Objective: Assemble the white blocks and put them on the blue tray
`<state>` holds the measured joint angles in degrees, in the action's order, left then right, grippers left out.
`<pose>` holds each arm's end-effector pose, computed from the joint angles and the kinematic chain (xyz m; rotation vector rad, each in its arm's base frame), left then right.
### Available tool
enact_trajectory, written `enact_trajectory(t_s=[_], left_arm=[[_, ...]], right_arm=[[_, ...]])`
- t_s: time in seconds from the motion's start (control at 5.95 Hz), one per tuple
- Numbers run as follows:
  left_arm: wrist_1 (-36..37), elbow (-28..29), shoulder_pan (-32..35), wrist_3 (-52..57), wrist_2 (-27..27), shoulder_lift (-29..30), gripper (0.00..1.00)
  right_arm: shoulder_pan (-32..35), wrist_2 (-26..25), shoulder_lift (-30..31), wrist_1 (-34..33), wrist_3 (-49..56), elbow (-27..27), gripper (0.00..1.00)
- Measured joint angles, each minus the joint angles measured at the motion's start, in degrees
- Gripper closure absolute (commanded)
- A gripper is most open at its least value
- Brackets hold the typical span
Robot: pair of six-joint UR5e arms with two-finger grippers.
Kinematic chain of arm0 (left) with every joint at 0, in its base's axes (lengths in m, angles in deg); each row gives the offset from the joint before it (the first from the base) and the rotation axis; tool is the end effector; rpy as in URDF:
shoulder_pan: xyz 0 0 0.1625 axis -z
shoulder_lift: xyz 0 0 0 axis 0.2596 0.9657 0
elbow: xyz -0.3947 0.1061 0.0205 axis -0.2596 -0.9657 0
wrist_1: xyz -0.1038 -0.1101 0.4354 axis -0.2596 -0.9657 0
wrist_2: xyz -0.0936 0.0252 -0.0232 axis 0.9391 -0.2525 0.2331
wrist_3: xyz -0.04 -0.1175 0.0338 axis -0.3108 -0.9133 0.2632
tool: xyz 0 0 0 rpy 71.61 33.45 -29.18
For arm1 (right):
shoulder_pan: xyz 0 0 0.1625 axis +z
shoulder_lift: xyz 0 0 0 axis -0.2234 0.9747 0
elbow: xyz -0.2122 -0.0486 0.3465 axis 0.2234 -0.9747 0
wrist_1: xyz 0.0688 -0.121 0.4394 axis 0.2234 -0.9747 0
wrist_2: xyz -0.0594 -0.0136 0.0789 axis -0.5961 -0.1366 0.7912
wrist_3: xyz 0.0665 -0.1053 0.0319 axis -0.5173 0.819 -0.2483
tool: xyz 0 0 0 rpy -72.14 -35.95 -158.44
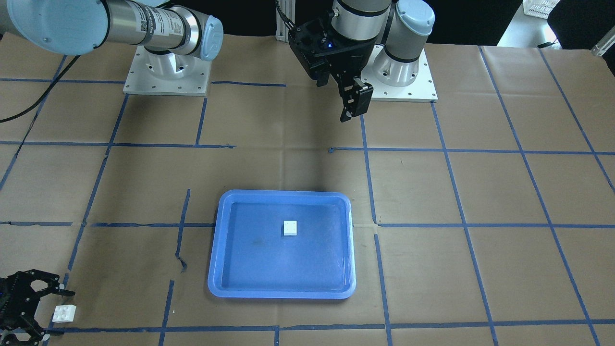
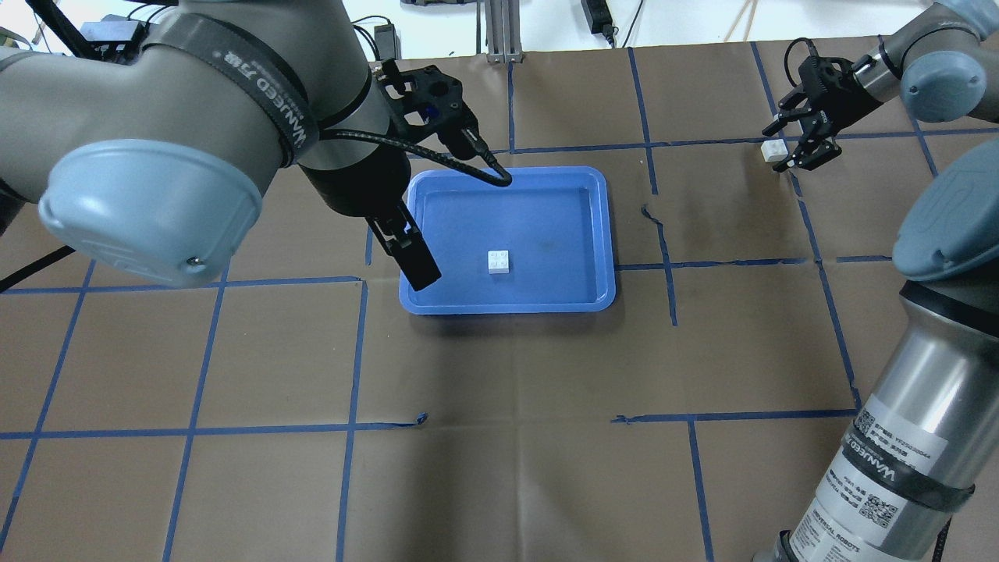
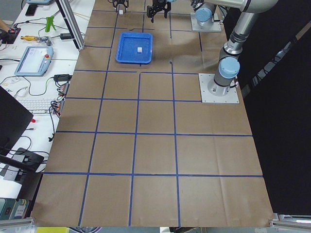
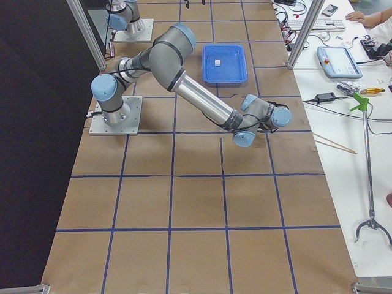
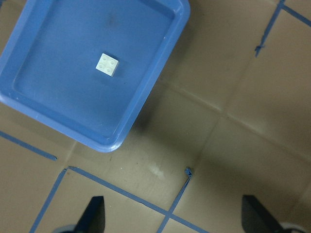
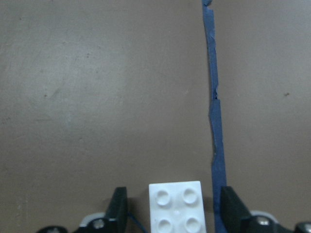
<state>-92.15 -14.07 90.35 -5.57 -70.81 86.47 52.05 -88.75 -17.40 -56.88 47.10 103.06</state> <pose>-0.2789 -0.4811 0.4355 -1.3282 -2.7832 0.0373 -0.1621 -0.7911 0.1063 -2.0007 1.9297 -0.5087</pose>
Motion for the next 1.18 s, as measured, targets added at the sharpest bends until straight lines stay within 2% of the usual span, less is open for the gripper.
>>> enact_trajectory(t_s=[0.34, 0.67, 1.18], left_arm=[[5.4, -0.9, -2.3, -24.7, -0.2, -1.1, 0.01], [7.5, -1.6, -5.2, -42.5, -0.3, -3.2, 0.01], [7.6, -1.6, -13.6, -45.5, -1.0, -2.8, 0.01]], right_arm=[[0.0, -0.6, 0.1, -0.1, 0.0, -0.1, 0.71], [0.0, -1.2, 0.5, -0.1, 0.0, -0.9, 0.74], [1.7, -0.9, 3.8, 1.9, -2.3, -2.9, 0.73]])
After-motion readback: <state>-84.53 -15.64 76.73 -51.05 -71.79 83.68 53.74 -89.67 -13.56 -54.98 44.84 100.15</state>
